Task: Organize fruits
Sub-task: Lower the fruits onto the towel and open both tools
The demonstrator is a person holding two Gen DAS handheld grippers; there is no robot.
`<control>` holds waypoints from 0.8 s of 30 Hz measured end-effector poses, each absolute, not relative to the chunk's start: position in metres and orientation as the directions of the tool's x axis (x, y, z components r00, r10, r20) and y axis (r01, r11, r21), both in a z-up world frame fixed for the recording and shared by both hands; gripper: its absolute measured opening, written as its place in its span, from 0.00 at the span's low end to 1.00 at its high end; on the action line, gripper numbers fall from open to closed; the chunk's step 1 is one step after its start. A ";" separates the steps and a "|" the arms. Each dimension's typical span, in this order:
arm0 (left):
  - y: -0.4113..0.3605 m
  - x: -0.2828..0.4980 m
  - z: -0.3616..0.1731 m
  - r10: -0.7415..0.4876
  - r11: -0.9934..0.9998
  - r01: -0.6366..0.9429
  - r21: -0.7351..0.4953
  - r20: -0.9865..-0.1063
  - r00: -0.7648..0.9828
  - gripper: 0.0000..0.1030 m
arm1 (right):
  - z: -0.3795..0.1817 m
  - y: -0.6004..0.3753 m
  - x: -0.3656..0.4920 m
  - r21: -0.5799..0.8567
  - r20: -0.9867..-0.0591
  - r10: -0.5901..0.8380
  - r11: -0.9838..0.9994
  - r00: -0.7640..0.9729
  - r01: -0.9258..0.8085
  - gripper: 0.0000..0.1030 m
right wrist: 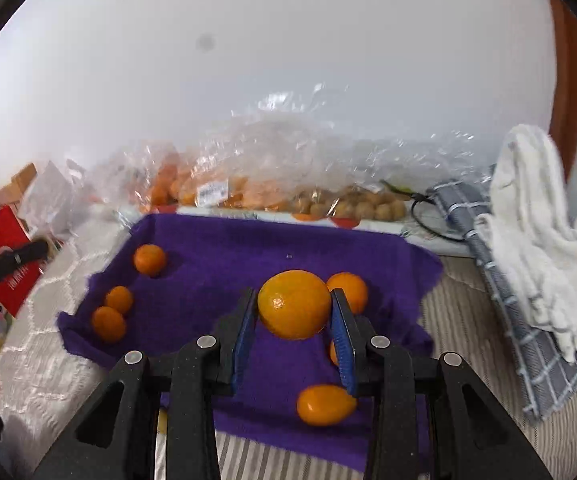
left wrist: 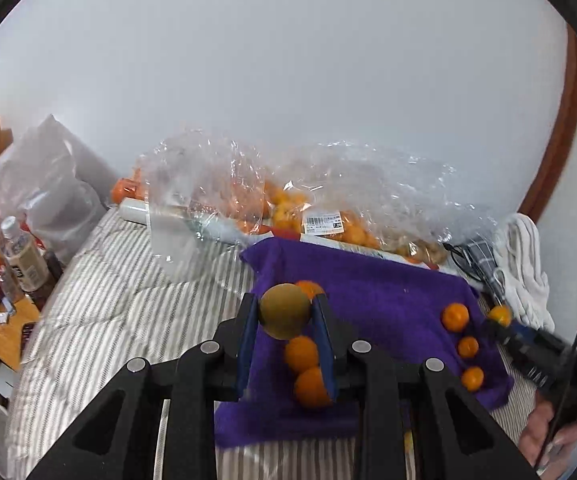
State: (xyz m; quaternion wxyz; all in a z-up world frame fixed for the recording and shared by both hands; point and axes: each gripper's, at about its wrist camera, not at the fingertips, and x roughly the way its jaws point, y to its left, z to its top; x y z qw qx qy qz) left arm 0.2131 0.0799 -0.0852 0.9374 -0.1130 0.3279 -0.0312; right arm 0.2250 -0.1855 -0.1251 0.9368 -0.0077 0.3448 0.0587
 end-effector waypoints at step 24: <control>0.045 0.275 -0.153 -0.101 0.990 0.007 -0.139 -0.678 0.728 0.26 | -0.184 -0.175 0.250 -0.018 -0.733 0.078 0.991 0.676 -0.134 0.35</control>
